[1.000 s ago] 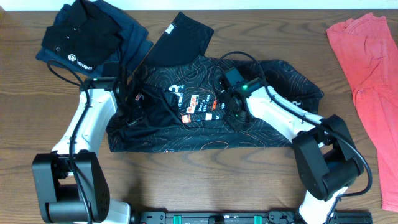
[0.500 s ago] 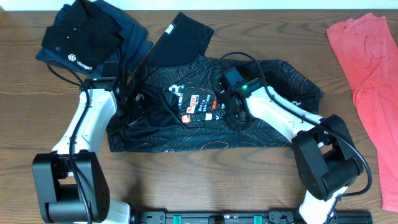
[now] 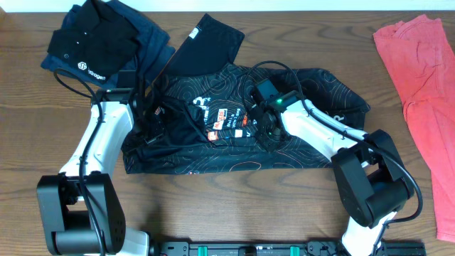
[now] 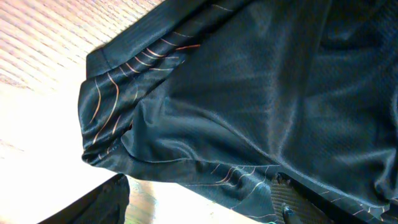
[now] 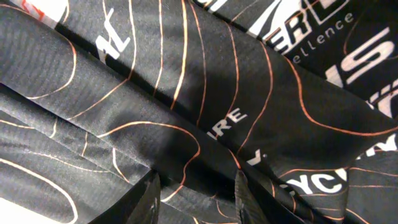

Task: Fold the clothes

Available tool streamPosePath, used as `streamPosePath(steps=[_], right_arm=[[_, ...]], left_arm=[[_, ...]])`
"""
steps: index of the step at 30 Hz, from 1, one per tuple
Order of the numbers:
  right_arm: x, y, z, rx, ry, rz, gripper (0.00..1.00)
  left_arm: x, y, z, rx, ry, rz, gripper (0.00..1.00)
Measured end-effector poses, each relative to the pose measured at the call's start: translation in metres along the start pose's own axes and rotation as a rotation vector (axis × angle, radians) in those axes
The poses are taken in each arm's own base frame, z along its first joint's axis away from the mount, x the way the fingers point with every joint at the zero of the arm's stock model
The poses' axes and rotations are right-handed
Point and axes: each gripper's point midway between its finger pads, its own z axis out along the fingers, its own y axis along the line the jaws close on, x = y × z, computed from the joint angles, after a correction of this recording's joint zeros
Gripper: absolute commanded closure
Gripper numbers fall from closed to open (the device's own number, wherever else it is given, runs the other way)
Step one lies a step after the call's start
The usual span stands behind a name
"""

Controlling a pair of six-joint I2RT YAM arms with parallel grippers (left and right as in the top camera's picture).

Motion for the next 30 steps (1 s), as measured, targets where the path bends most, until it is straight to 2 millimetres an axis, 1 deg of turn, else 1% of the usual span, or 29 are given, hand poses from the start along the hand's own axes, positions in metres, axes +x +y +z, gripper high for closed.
streamPosePath(steps=[4,9,14,16,19,23,30], right_arm=[[0.0001,0.0006,0.0001,-0.003,0.0,0.0,0.62],[0.0005,0.0007,0.0004,-0.004,0.001,-0.003,0.71],[0.0006,0.0011,0.0005,-0.006,0.001,-0.002,0.72],[0.0011,0.0014,0.0013,-0.007,0.001,-0.002,0.75],[0.0034,0.0017,0.0026,-0.009,0.008,-0.003,0.82],[0.004,0.0019,0.003,-0.009,0.009,-0.005,0.98],[0.0033,0.0018,0.0031,-0.009,0.006,0.0,0.99]], left_arm=[[0.0001,0.0,0.0,0.0,0.0,0.0,0.25],[0.0,-0.0001,0.0,0.0,0.0,0.0,0.25],[0.0003,0.0001,0.0,0.0,0.001,0.0,0.25],[0.0003,0.0002,0.0,-0.001,0.001,0.0,0.25],[0.0004,0.0002,0.0,-0.001,0.002,0.0,0.25],[0.0006,0.0003,0.0,-0.001,0.003,0.0,0.25],[0.0011,0.0005,0.0,-0.002,0.005,0.0,0.25]])
